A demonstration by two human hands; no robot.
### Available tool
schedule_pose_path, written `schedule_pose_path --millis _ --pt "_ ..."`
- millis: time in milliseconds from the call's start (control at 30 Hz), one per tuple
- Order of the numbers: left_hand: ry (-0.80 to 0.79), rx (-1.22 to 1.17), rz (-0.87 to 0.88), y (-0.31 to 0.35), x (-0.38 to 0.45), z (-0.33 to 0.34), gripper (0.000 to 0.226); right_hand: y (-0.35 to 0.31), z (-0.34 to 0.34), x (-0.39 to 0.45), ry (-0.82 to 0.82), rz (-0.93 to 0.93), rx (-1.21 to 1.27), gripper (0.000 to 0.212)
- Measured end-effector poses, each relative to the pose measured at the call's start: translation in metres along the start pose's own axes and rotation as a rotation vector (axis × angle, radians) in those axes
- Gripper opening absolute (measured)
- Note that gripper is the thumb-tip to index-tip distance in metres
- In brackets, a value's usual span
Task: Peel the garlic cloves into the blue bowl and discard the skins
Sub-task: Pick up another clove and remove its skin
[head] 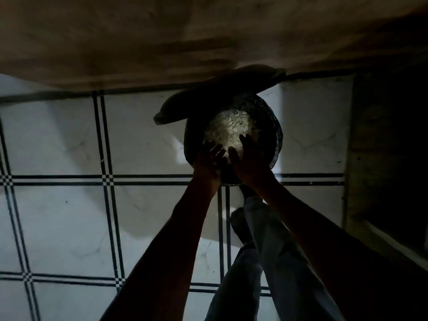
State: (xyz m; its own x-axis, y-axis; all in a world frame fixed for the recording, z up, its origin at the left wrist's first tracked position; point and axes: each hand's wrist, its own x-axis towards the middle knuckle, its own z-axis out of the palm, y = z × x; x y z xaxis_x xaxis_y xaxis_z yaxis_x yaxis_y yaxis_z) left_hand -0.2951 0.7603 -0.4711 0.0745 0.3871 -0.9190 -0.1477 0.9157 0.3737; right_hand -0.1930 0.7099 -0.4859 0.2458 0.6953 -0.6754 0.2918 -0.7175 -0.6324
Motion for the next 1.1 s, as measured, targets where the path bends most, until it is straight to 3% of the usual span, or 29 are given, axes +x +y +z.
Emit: schedule_pose_path --millis 100,133,233,333,467,667,900,1100 --pt "-0.052 0.03 0.031 0.003 -0.011 0.001 0.047 -0.005 -0.004 -0.008 -0.198 -0.108 -0.035 0.049" --pt "-0.079 0.03 0.048 0.005 -0.016 0.002 0.047 -0.002 -0.008 -0.012 -0.175 -0.107 -0.05 0.049" --pt "-0.215 0.078 0.071 0.01 -0.045 -0.001 0.053 0.008 -0.039 -0.03 0.143 0.046 0.16 0.062" --pt "-0.218 0.281 0.066 0.017 -0.086 0.008 0.05 0.001 -0.069 -0.084 0.222 0.001 0.247 0.062" --pt "-0.262 0.472 0.112 0.022 -0.172 0.036 0.037 -0.024 -0.117 -0.185 0.49 0.006 0.434 0.051" --pt "-0.484 0.683 0.222 -0.002 -0.319 0.104 0.028 -0.039 -0.187 -0.367 0.85 -0.047 0.571 0.049" --pt "-0.905 0.932 0.319 -0.09 -0.489 0.197 0.017 -0.003 -0.255 -0.571 1.286 -0.051 0.77 0.035" --pt "-1.174 1.114 0.302 -0.212 -0.588 0.253 0.013 0.082 -0.271 -0.702 1.593 0.038 0.875 0.043"
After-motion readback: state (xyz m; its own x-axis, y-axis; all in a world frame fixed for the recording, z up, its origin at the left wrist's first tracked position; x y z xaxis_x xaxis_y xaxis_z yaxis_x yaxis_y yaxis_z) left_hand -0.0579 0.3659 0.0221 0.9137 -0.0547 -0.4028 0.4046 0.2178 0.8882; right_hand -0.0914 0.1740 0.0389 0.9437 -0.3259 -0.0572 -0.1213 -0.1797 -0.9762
